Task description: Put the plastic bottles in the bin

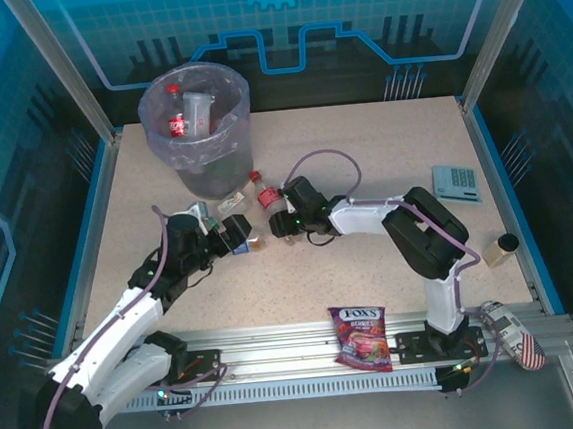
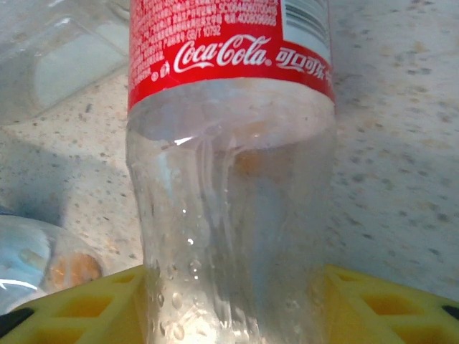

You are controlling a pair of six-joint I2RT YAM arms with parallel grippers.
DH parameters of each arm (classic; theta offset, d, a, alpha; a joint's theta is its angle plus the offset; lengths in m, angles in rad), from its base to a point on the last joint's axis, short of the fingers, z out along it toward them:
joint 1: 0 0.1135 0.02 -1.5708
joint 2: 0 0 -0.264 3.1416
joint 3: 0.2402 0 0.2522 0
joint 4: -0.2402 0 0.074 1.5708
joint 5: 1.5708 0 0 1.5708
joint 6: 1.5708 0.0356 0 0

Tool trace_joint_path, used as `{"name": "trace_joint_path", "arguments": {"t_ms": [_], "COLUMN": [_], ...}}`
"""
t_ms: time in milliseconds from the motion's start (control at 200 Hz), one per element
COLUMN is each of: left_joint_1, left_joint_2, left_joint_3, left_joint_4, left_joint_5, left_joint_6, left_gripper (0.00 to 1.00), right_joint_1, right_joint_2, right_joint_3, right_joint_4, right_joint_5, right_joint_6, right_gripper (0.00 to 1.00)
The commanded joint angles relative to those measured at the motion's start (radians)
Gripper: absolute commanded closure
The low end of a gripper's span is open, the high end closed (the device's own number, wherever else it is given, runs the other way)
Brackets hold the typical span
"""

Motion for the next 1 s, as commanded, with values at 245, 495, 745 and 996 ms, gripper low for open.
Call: {"name": "trace_joint_path", "arguments": {"t_ms": [245,495,745,996], "left_joint_1": [-0.005,-0.048,-0.103,-0.136], "left_joint_2": [0.109,0.229,0.423,0.576], "left_joint_3": [0.032,0.080,0.164,0.260], "left_joint_4": [0.210,0.331,0.490,0.612], "left_joint_5": [0.128,0.159,0.179,0.180], "left_joint_6": [-0.122,-0.183,-0.221,-0.258], "left_gripper": [0.01,0.01,0.01,0.01], "right_joint_1": [-0.100,-0.124,-0.090,-0.069], "right_joint_2": [-0.288,-0.513,-0.681,-0.732], "right_joint_3": [-0.279,-0.426,-0.528,-0.538], "right_joint_4": [0.067,0.050,0.072,0.064], "right_joint_5": [0.014,-0.048,-0.092,-0.123], "right_joint_6": [-0.026,-0.029,0.028,0.032], "right_gripper": [0.48,0.48,0.49,0.49]}}
